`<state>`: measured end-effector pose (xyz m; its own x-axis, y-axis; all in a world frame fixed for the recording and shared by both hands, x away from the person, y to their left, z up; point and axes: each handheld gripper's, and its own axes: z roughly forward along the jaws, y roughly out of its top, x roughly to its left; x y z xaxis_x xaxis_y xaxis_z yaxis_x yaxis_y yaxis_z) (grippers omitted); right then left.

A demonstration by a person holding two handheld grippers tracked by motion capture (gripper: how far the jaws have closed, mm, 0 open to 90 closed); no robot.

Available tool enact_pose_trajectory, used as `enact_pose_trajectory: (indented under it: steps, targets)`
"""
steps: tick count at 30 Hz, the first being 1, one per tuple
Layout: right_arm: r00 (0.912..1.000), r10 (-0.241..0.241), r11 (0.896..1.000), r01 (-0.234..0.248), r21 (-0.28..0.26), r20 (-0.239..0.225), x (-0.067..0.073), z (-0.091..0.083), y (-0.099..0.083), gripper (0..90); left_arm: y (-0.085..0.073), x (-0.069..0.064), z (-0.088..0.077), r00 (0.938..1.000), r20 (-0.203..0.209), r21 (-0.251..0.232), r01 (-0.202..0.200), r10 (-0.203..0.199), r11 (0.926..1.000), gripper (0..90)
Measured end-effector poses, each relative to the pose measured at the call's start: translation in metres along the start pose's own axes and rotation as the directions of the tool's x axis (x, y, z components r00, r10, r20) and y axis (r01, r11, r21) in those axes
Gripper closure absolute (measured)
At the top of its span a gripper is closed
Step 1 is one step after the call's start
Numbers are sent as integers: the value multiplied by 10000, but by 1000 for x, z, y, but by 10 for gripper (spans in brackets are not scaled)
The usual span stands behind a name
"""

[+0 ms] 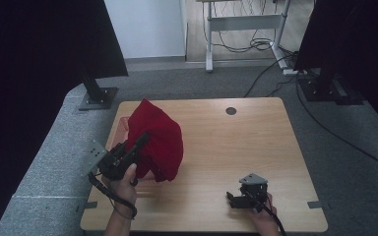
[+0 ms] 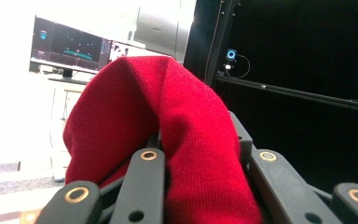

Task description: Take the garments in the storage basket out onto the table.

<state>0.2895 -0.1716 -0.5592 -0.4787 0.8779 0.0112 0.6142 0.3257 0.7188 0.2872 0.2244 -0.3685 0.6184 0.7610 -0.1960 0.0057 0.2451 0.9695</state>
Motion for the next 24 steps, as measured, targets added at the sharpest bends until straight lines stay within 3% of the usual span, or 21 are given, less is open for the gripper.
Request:
enact_pose_trajectory:
  steps: [24]
  targets:
    - [10000, 3, 10000, -3, 1, 0, 0, 0, 0, 28, -2, -16, 16, 9992, 373, 173, -181, 175, 9997, 741]
